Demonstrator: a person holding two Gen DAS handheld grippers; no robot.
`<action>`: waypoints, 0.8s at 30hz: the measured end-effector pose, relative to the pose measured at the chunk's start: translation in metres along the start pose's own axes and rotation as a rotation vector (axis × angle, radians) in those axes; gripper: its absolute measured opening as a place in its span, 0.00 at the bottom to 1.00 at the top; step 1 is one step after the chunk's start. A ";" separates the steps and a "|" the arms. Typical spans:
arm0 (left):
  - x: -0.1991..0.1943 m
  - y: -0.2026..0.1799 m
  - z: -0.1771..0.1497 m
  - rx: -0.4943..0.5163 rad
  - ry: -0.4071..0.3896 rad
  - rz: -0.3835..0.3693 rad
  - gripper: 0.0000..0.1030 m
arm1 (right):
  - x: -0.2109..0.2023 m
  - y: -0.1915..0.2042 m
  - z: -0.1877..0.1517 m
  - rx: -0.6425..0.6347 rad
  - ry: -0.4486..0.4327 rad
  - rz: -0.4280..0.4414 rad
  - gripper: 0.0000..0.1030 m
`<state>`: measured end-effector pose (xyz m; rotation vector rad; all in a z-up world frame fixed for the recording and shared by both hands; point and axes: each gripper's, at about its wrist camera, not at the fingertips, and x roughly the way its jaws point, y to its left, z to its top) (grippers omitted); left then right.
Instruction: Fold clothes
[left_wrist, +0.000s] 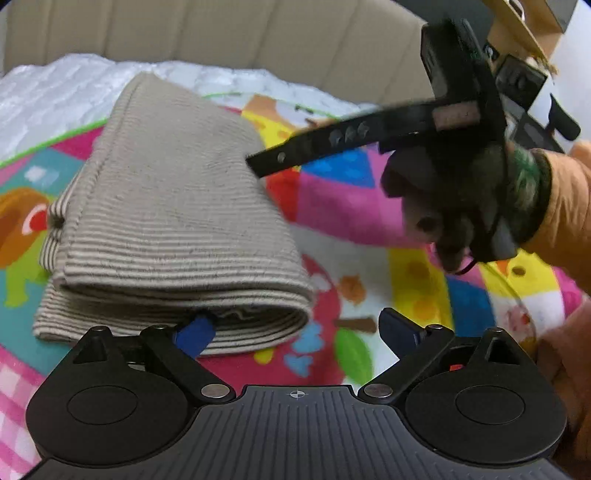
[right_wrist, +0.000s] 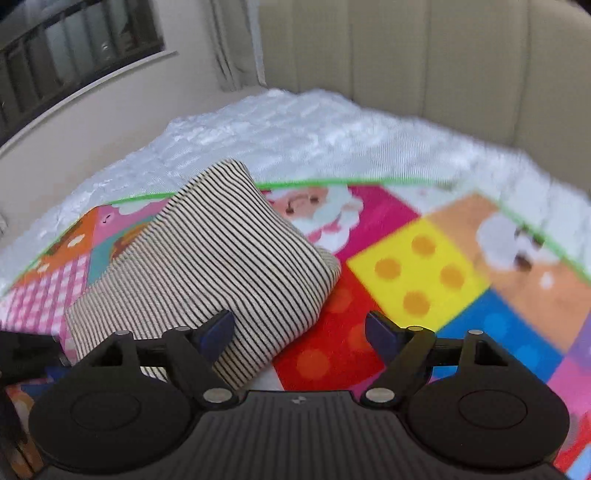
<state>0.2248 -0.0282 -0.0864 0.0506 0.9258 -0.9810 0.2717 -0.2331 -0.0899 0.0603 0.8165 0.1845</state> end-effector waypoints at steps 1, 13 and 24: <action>-0.009 0.004 0.002 -0.017 -0.013 -0.001 0.95 | -0.004 0.004 0.000 -0.014 -0.010 0.003 0.76; -0.028 0.091 0.036 -0.347 -0.210 0.382 1.00 | -0.002 -0.003 -0.033 0.406 0.005 0.126 0.81; 0.008 0.093 0.022 -0.373 -0.168 0.270 0.98 | 0.034 -0.004 0.000 0.292 -0.018 0.101 0.71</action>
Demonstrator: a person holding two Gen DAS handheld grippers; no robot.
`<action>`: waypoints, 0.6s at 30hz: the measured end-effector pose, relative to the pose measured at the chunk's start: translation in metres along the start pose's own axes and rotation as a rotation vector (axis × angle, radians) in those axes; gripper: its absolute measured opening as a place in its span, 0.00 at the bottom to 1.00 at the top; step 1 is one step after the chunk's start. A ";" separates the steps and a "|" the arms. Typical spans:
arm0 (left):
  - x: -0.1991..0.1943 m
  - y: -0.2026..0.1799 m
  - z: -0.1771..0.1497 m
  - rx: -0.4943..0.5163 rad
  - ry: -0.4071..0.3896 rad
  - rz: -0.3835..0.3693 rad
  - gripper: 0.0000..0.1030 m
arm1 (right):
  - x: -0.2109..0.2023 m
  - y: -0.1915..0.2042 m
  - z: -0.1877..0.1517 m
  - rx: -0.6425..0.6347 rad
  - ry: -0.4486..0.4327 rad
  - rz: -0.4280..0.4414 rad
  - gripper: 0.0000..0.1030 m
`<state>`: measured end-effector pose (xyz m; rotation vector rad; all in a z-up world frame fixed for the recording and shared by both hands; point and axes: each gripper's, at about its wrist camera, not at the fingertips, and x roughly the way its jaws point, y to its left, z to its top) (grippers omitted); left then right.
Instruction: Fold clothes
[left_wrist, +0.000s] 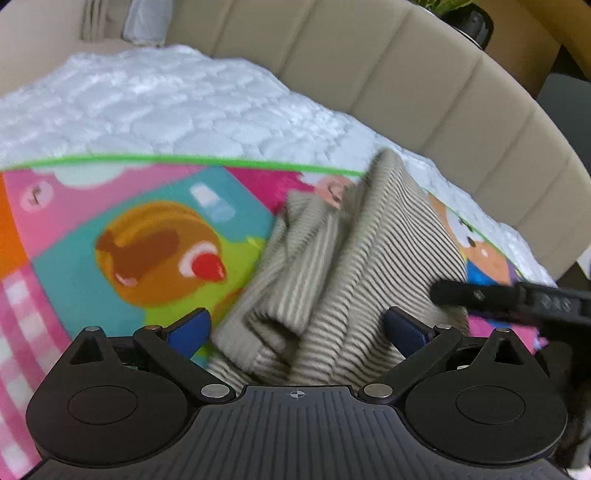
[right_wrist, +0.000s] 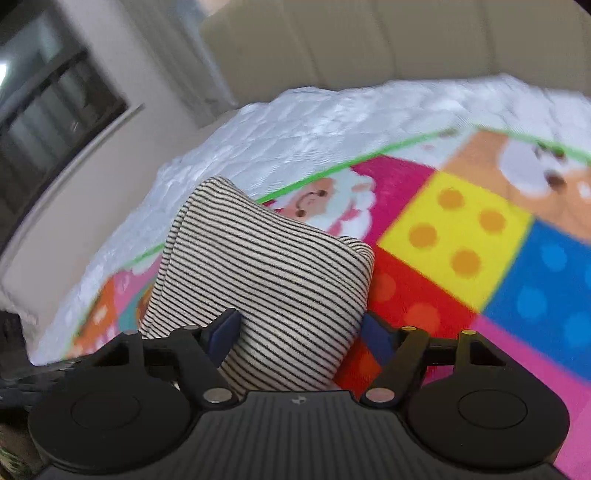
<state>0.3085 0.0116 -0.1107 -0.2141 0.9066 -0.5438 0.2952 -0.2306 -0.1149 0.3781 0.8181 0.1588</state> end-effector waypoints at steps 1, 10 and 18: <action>0.000 -0.002 -0.004 0.008 -0.006 0.003 0.98 | 0.002 0.003 0.003 -0.053 0.006 0.002 0.71; -0.013 -0.037 -0.035 0.023 0.034 -0.069 0.97 | 0.026 0.023 0.032 -0.304 0.090 0.030 0.72; -0.042 -0.060 -0.062 0.052 0.128 -0.129 0.96 | -0.017 0.073 0.011 -0.593 -0.073 -0.076 0.72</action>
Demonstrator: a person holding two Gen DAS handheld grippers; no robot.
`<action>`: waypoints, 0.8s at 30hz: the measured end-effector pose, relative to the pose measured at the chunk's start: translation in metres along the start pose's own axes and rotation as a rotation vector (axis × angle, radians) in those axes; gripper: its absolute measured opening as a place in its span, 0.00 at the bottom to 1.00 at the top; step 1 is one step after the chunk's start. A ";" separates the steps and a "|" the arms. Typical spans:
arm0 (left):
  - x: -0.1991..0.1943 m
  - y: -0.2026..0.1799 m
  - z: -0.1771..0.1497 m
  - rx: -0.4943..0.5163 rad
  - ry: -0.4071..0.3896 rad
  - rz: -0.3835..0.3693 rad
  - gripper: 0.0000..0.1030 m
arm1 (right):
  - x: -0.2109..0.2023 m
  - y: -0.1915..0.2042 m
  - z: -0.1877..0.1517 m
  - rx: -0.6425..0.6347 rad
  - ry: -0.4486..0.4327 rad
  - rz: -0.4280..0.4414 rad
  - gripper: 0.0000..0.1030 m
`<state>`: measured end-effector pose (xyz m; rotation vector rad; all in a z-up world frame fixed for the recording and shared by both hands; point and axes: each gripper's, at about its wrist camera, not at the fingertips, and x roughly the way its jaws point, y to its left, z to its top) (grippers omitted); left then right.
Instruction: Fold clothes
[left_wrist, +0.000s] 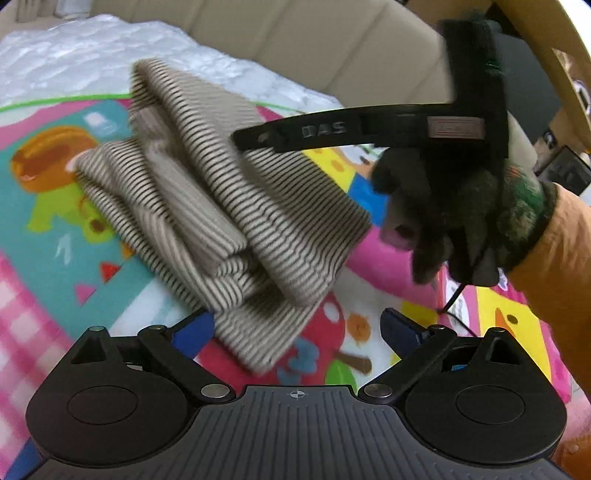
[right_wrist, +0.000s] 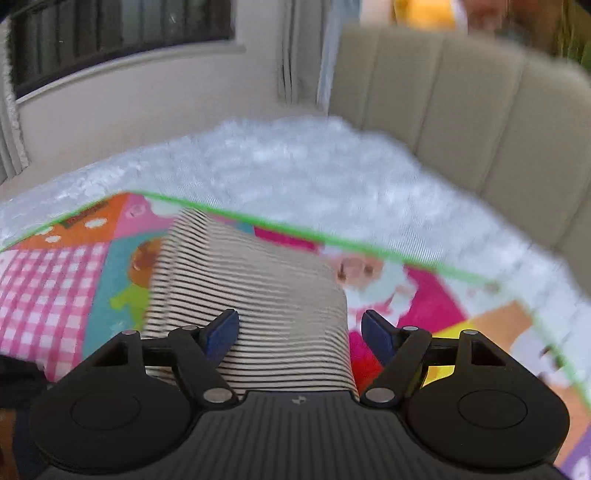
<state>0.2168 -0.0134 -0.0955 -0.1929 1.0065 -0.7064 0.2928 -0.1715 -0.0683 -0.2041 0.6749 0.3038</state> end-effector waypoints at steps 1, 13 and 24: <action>-0.004 0.005 0.001 -0.028 0.004 0.040 0.96 | -0.014 0.012 -0.004 -0.029 -0.045 -0.004 0.72; -0.064 0.103 0.011 -0.385 -0.171 0.378 0.91 | -0.002 0.085 -0.040 -0.125 -0.012 -0.031 0.53; -0.064 0.082 0.028 -0.316 -0.237 0.213 0.91 | -0.050 0.103 -0.050 -0.224 0.019 0.111 0.20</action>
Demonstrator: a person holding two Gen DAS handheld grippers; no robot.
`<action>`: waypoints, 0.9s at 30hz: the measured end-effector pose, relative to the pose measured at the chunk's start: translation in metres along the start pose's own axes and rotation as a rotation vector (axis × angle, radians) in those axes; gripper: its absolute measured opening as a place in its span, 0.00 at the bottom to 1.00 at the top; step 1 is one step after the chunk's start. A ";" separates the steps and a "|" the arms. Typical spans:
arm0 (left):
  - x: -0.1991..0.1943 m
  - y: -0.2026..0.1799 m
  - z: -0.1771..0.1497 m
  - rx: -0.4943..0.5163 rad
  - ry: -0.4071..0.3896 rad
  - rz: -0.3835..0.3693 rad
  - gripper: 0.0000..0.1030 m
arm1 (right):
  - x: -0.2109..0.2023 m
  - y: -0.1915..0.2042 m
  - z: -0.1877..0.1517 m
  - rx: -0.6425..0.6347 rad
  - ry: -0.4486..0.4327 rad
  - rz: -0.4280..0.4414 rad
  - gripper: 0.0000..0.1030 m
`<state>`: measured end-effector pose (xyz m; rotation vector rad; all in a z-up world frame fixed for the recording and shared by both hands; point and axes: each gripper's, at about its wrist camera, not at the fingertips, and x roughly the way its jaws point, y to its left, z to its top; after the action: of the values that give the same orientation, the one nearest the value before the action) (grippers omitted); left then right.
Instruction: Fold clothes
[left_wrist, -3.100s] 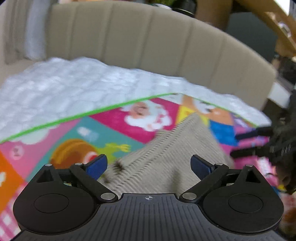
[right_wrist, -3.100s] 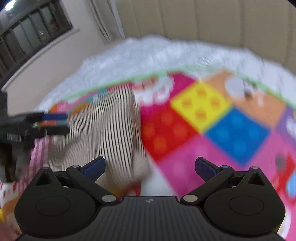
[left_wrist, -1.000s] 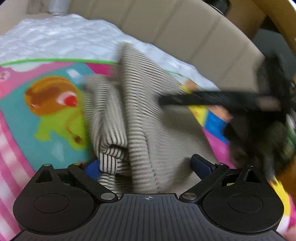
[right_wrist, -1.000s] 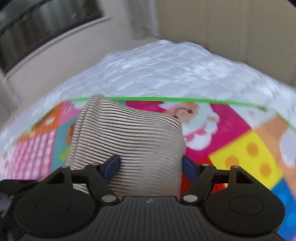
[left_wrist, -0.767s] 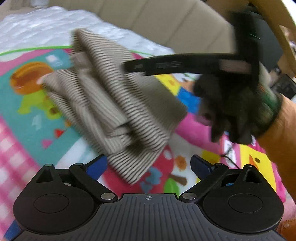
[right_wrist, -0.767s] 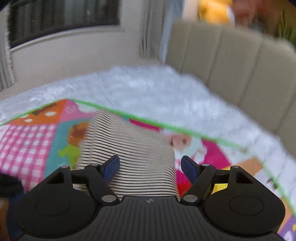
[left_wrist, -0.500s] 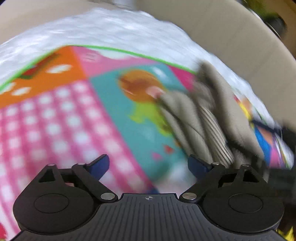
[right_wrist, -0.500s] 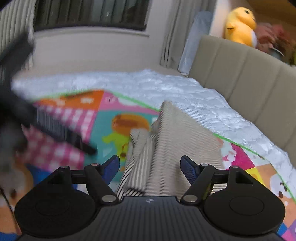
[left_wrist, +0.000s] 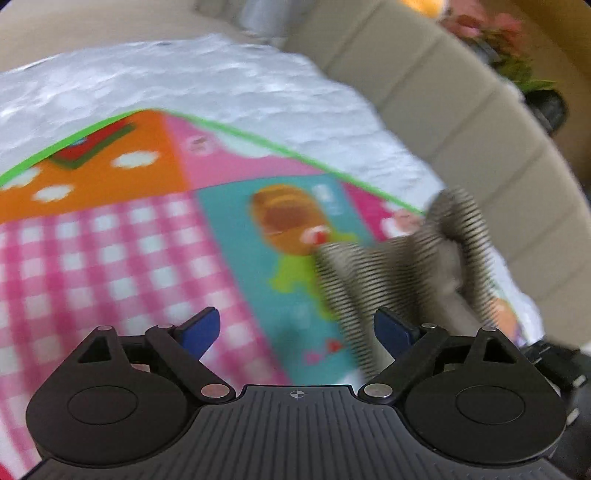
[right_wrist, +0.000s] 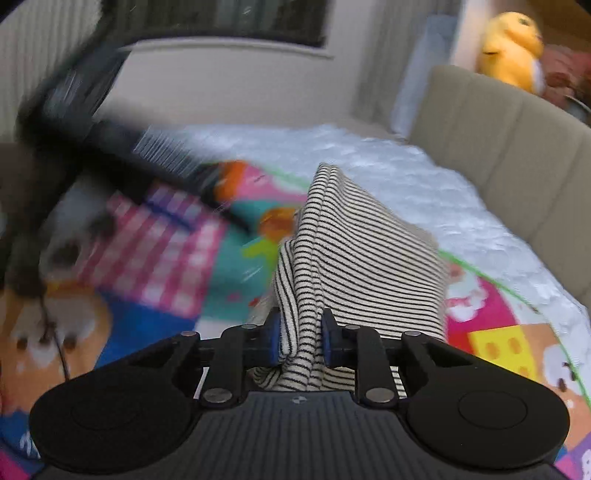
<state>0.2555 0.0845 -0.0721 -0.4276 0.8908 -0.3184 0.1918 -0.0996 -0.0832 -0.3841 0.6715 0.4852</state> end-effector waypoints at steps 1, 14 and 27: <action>-0.002 -0.009 0.001 0.030 -0.012 -0.021 0.91 | 0.005 0.009 -0.004 -0.022 0.011 -0.005 0.21; 0.022 -0.075 0.013 0.142 -0.010 -0.194 0.80 | 0.003 0.049 -0.023 -0.181 -0.037 -0.096 0.41; 0.054 -0.044 0.011 0.183 0.030 -0.075 0.74 | -0.049 -0.040 -0.024 0.188 -0.188 -0.081 0.67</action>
<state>0.2919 0.0254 -0.0815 -0.2874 0.8678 -0.4725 0.1682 -0.1585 -0.0602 -0.1851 0.5123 0.3717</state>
